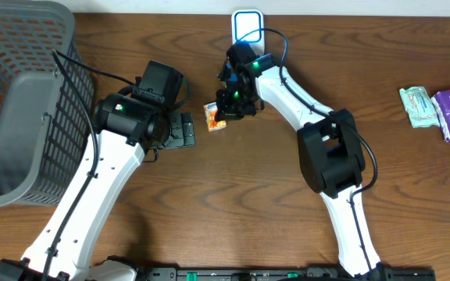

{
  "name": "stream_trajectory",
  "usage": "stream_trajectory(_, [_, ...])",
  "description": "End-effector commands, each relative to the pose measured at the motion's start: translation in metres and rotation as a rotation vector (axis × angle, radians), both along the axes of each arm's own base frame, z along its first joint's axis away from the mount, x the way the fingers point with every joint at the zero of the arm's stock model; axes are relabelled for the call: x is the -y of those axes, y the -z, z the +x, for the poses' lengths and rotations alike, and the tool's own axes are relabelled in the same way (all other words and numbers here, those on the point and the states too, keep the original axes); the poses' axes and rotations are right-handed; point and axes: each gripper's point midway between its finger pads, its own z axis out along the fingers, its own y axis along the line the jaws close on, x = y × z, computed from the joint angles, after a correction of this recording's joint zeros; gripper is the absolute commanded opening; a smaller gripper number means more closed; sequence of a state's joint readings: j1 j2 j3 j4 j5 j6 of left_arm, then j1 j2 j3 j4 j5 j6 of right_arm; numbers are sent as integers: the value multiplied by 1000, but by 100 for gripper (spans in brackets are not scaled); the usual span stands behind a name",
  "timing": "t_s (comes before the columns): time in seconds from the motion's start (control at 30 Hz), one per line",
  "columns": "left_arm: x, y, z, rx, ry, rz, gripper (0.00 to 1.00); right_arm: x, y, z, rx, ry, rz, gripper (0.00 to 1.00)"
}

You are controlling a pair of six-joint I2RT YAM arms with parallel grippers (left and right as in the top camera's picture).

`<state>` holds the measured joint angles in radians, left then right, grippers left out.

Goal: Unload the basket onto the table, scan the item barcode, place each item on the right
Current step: 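Reach the right gripper to the orange Kleenex pack and grasp it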

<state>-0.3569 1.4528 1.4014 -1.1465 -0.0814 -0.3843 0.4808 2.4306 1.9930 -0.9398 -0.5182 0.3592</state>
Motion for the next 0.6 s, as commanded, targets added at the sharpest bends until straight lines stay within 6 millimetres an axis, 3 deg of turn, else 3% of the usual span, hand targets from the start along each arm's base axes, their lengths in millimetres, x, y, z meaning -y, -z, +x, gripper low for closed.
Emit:
stream_trajectory(0.0, [-2, -1, 1, 2, 9, 9, 98, -15, -17, -9, -80, -64, 219, 1])
stream_trajectory(0.13, [-2, -1, 1, 2, 9, 10, 98, -16, -60, -17, -120, -167, 533, 1])
stream_trajectory(0.23, [-2, -1, 1, 2, 9, 9, 98, -2, -91, -20, -88, -235, 743, 1])
stream_trajectory(0.4, [-2, -1, 1, 2, 9, 9, 98, 29, -95, -24, -44, -258, 772, 1])
stream_trajectory(0.57, [-2, -1, 1, 2, 9, 9, 98, 51, -94, -44, -11, -345, 752, 1])
